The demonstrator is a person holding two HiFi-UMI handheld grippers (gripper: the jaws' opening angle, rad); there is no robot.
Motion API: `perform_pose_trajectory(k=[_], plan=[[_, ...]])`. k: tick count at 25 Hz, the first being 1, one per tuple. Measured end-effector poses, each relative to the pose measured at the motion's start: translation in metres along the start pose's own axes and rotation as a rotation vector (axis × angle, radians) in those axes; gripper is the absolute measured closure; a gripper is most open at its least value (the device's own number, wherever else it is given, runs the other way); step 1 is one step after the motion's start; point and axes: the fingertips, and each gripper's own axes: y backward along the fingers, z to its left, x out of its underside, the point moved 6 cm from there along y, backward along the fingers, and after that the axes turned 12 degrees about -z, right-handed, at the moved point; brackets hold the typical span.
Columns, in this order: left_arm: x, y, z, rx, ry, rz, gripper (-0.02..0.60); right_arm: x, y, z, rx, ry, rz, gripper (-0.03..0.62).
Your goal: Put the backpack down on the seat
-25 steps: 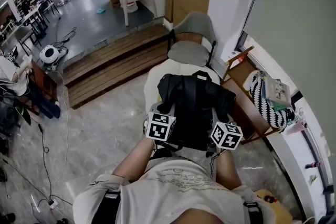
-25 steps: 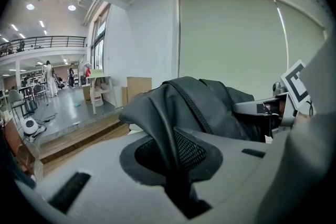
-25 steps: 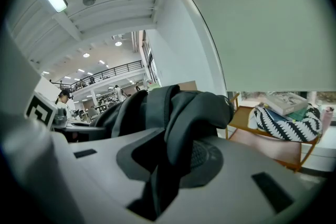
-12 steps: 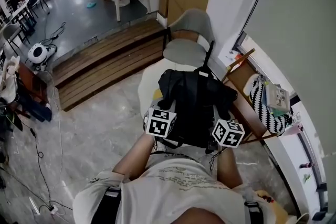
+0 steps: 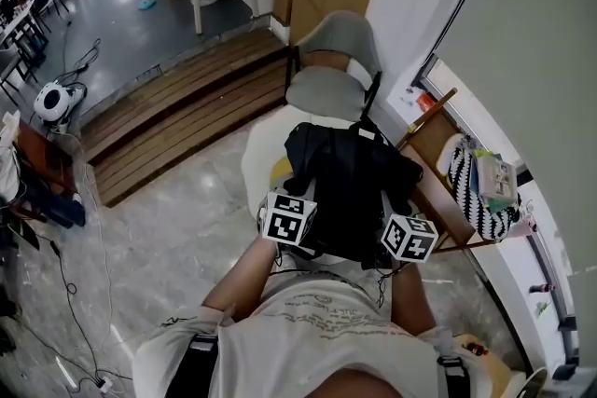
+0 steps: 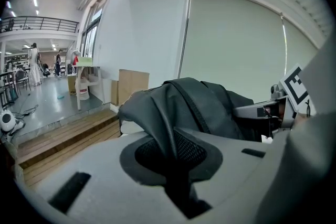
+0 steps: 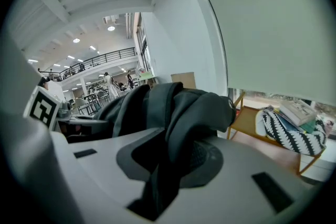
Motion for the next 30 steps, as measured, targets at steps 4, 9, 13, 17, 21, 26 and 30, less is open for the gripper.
perform_pose_trajectory(k=[4, 9, 13, 17, 21, 26, 30], plan=[[0.015, -0.015, 0.002, 0.018, 0.006, 0.048, 0.525, 0.015, -0.008, -0.01, 0.021, -0.018, 0.054, 0.51], [0.036, -0.034, -0.002, 0.028, 0.041, 0.135, 0.525, 0.036, -0.02, -0.032, 0.017, -0.037, 0.139, 0.51], [0.048, -0.055, -0.007, 0.045, 0.146, 0.212, 0.525, 0.051, -0.034, -0.055, 0.01, -0.059, 0.203, 0.51], [0.063, -0.076, -0.014, 0.049, 0.123, 0.277, 0.525, 0.069, -0.04, -0.074, 0.015, -0.07, 0.252, 0.51], [0.086, -0.101, -0.019, 0.063, 0.071, 0.354, 0.525, 0.1, -0.048, -0.092, 0.03, -0.071, 0.319, 0.508], [0.117, -0.126, -0.023, 0.076, 0.056, 0.444, 0.525, 0.135, -0.055, -0.111, 0.035, -0.093, 0.398, 0.508], [0.141, -0.146, -0.021, 0.075, 0.063, 0.504, 0.525, 0.159, -0.069, -0.125, 0.039, -0.123, 0.443, 0.508]])
